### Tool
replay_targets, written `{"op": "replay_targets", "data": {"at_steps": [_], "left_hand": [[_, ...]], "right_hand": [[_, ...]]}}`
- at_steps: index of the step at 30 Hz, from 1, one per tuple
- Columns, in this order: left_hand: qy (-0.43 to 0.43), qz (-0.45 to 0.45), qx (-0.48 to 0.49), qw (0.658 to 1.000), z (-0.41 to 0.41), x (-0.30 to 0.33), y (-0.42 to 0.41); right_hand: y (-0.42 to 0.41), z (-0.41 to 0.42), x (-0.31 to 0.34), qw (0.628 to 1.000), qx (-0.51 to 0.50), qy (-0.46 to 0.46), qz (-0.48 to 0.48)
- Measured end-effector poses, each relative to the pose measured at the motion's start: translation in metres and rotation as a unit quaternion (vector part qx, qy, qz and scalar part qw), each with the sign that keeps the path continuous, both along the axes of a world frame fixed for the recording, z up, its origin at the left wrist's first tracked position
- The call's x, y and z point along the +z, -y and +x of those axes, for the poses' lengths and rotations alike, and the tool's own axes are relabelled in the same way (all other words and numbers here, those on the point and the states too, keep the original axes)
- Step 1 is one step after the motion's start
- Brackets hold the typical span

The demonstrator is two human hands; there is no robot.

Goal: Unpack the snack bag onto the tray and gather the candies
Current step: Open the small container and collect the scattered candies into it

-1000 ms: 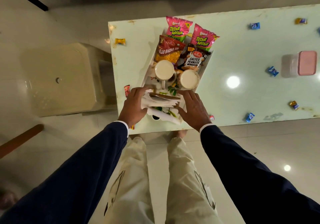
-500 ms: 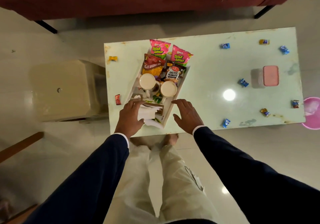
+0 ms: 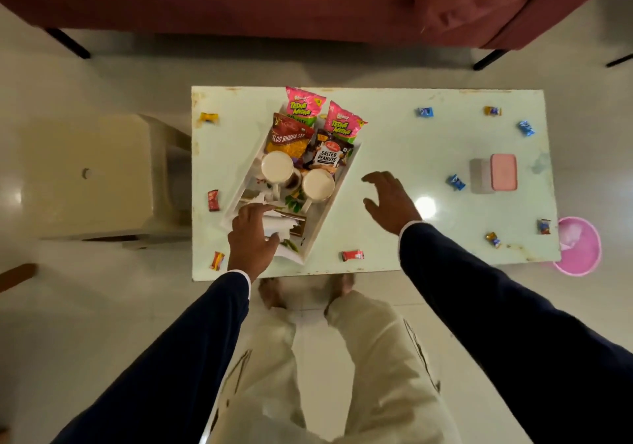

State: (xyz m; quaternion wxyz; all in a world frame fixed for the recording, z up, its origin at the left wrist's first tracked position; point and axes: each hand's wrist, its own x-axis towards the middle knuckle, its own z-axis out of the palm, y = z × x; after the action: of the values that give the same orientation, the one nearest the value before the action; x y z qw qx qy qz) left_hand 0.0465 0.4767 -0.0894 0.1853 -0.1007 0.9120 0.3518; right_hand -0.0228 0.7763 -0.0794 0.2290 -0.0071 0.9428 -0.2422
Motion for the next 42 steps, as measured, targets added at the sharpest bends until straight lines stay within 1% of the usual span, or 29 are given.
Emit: {"op": "replay_targets", "data": {"at_steps": [2,5,6,8,11,14,16,18,20,23,26,27,29,31,35,38,42], "left_hand": [[-0.002,-0.020,0.052,0.998,0.005,-0.009,0.003],[0.025,-0.034,0.198,0.979,0.016,-0.027,0.005],[0.037,-0.024,0.252,0.967,0.020,-0.035,0.006],[0.061,0.001,0.328,0.943,0.029,-0.053,0.007],[0.104,0.030,0.391,0.914,0.045,-0.082,-0.003],[0.139,0.109,0.469,0.865,0.051,-0.102,-0.013],[0.159,0.163,0.500,0.836,0.053,-0.115,-0.017],[0.161,0.222,0.526,0.805,0.054,-0.122,-0.020],[0.144,0.257,0.553,0.780,0.054,-0.130,-0.022],[0.144,0.219,0.561,0.785,0.048,-0.140,-0.026],[0.120,0.230,0.601,0.756,0.043,-0.152,-0.028],[0.114,0.223,0.608,0.754,0.042,-0.153,-0.028],[0.110,0.198,0.598,0.769,0.041,-0.155,-0.026],[0.104,0.177,0.569,0.796,0.036,-0.152,-0.024],[0.100,0.150,0.493,0.851,0.003,-0.137,-0.013],[0.093,0.135,0.416,0.894,-0.038,-0.125,-0.007],[0.108,0.103,0.317,0.937,-0.096,-0.119,-0.012]], "right_hand": [[-0.010,-0.023,-0.016,0.999,-0.035,-0.011,-0.016],[-0.018,-0.063,-0.048,0.994,-0.098,0.003,-0.043],[-0.020,-0.077,-0.059,0.992,-0.113,0.013,-0.050],[-0.025,-0.104,-0.081,0.990,-0.127,0.031,-0.056],[-0.033,-0.139,-0.115,0.990,-0.112,0.060,-0.057],[-0.035,-0.163,-0.139,0.988,-0.097,0.098,-0.066],[-0.036,-0.171,-0.149,0.984,-0.073,0.144,-0.077],[-0.034,-0.173,-0.155,0.970,-0.081,0.184,-0.138],[-0.027,-0.175,-0.159,0.969,-0.084,0.178,-0.147],[-0.018,-0.177,-0.164,0.980,-0.066,0.160,-0.099],[-0.017,-0.180,-0.170,0.982,-0.077,0.143,-0.091],[-0.017,-0.178,-0.170,0.982,-0.085,0.140,-0.098],[-0.020,-0.174,-0.169,0.978,-0.105,0.139,-0.114],[-0.029,-0.162,-0.166,0.973,-0.140,0.135,-0.122],[-0.068,-0.119,-0.160,0.948,-0.249,0.139,-0.143],[-0.095,-0.075,-0.156,0.905,-0.354,0.147,-0.183],[-0.112,-0.021,-0.153,0.841,-0.474,0.138,-0.223]]}}
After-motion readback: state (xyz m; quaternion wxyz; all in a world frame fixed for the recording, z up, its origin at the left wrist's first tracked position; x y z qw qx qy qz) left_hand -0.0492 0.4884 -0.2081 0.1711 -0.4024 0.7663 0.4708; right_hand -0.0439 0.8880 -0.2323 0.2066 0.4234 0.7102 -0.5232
